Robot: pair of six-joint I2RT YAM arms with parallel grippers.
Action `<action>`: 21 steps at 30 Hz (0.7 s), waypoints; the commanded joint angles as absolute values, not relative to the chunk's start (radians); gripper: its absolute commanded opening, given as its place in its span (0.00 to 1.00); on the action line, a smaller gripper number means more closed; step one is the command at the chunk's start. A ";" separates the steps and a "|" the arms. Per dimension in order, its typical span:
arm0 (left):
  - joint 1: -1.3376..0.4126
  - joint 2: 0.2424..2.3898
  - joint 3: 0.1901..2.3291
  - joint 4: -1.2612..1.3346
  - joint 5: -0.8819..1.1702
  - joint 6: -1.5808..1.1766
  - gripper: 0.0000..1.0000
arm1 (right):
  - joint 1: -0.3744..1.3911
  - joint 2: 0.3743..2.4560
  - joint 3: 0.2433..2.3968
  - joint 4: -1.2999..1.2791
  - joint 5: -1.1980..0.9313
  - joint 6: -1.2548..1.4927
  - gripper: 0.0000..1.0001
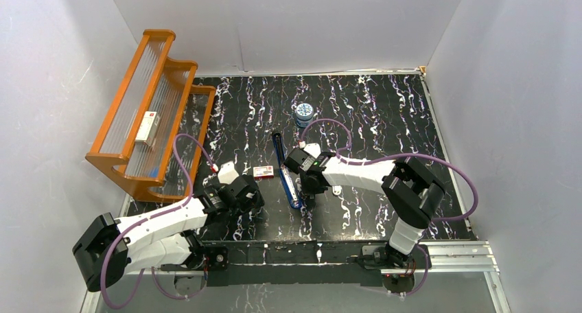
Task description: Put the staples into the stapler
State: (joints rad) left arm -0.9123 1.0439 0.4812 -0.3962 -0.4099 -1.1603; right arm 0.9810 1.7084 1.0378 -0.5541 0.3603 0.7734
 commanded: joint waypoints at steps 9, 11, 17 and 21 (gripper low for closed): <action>-0.908 1.045 0.474 -0.402 -0.432 -1.164 0.85 | 0.977 1.631 1.051 -0.568 0.454 0.773 0.24; -0.909 1.046 0.475 -0.402 -0.431 -1.163 0.85 | 0.977 1.610 1.053 -0.572 0.494 0.768 0.24; -0.909 1.048 0.477 -0.402 -0.433 -1.160 0.85 | 0.956 1.529 1.040 -0.578 0.602 0.745 0.24; -0.908 1.048 0.480 -0.406 -0.433 -1.157 0.85 | 0.893 1.460 0.999 -0.568 0.619 0.727 0.24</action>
